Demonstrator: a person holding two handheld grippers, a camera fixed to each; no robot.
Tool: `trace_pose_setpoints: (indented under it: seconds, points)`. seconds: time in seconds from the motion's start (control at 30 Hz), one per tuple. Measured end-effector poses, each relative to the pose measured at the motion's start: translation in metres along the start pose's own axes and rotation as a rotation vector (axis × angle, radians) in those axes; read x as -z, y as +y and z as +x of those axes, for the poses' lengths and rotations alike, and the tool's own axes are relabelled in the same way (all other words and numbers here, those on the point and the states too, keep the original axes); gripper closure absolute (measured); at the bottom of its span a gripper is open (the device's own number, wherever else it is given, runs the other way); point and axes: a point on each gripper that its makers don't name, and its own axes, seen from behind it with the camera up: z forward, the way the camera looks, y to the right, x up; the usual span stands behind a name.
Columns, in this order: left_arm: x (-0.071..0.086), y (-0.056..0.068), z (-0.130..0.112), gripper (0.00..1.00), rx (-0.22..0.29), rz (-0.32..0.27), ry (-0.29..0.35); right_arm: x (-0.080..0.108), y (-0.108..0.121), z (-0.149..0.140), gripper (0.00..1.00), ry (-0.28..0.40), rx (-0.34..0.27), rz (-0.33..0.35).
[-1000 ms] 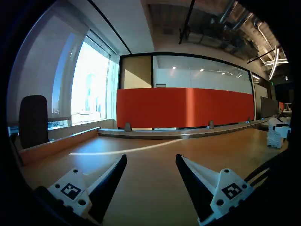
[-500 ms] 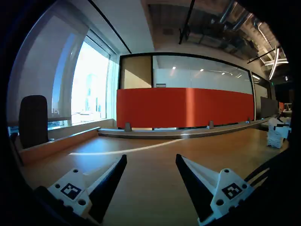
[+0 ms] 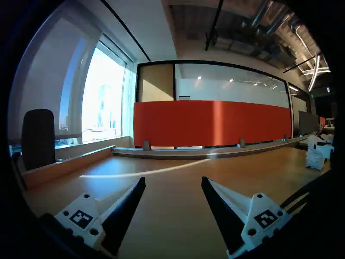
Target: Fold towel
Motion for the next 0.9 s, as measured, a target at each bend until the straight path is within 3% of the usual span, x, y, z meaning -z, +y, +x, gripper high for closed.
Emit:
trace_pose_setpoints:
  seconds: [0.9]
  points:
    - [0.0031, -0.0017, 0.0096, 0.04, -0.001, 0.000, -0.003, 0.0003, 0.0004, -0.0005, 0.00, 0.001, 0.000, 0.000]
